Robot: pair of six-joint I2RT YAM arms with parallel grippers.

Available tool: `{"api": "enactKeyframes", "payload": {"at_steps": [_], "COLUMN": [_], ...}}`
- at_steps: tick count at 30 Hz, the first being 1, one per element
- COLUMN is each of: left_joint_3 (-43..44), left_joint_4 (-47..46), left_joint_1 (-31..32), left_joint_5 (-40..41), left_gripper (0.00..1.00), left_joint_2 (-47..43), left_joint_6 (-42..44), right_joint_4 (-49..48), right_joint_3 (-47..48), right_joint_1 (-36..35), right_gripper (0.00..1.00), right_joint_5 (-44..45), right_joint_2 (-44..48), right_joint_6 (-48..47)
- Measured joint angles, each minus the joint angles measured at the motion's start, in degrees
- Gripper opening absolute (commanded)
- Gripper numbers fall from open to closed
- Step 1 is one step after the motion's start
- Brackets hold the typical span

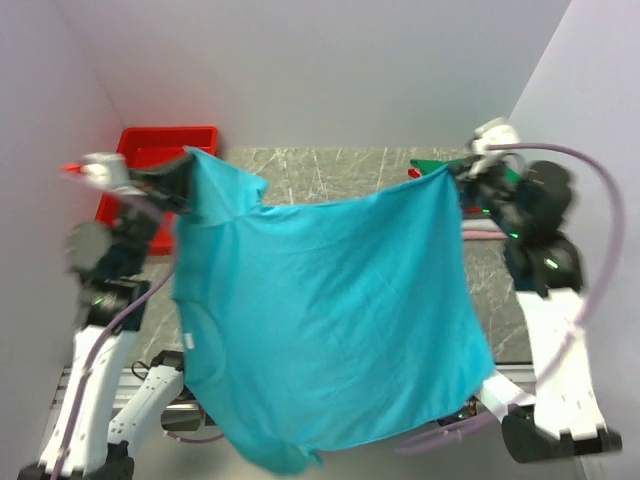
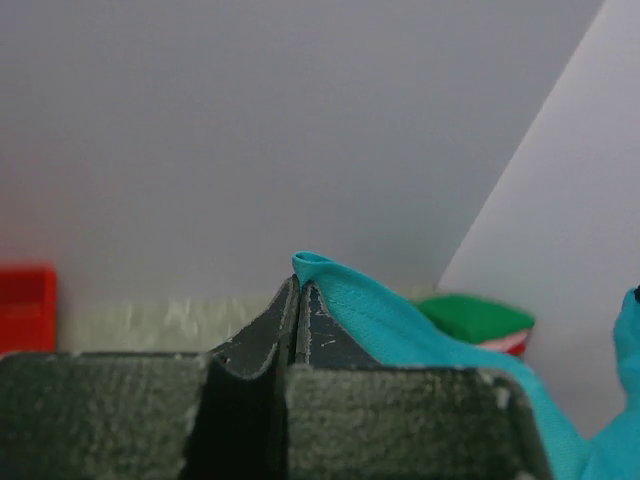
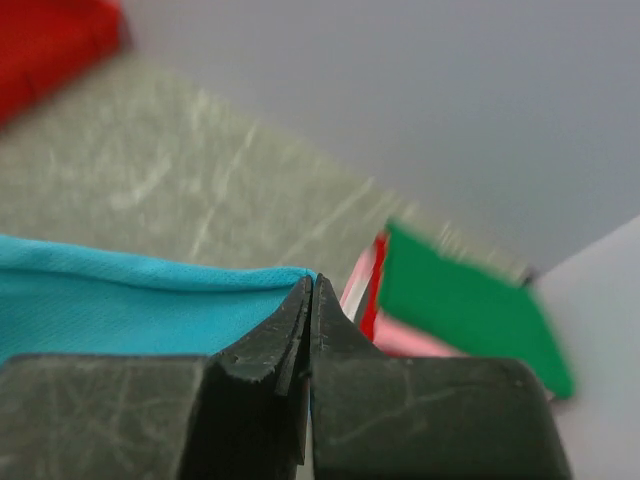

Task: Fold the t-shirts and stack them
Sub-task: Flatten the tshirt out

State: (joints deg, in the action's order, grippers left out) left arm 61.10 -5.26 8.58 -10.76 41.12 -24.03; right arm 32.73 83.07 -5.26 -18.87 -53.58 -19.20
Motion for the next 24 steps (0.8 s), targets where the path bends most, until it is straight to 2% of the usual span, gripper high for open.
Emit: {"api": "enactKeyframes", "payload": {"at_steps": [4,7,9,12,17,20,24], "left_joint_3": [-13.33,-17.16,-17.31,-14.38,-3.61,1.53,6.19], "left_joint_4": [-1.99,-3.58,-5.51,-7.61,-6.99,-5.92,-4.63], "left_joint_1": [-0.02,-0.04,-0.04,-0.28,-0.72,-1.29,-2.36], "left_joint_5": [1.05,3.56,5.14,7.08,8.98,9.44,9.53], "left_gripper": [0.0,0.0,0.0,0.0,0.0,0.0,0.0], "left_joint_2": [5.68,15.39,21.77,33.86,52.57,58.62,62.82], "left_joint_6": [-1.29,-1.33,-1.14,-0.7,-0.07,0.42,0.87], "right_joint_4": [-6.05,-11.26,-14.27,-20.46,-21.18,-20.52,-19.63], "right_joint_3": [-15.96,-21.79,-22.43,-21.46,-10.29,-3.8,0.9], "right_joint_1": [0.22,0.28,0.33,0.35,0.42,0.44,0.44], "right_gripper": [0.0,0.0,0.0,0.0,0.0,0.0,0.0], "right_joint_5": [-0.68,-2.69,-3.52,-4.31,-4.13,-3.23,-2.43], "right_joint_2": [-3.52,-9.9,-13.97,-24.98,-45.07,-52.54,-55.89], "right_joint_6": [-0.13,-0.22,-0.31,-0.79,-1.27,-1.46,-1.64]}}
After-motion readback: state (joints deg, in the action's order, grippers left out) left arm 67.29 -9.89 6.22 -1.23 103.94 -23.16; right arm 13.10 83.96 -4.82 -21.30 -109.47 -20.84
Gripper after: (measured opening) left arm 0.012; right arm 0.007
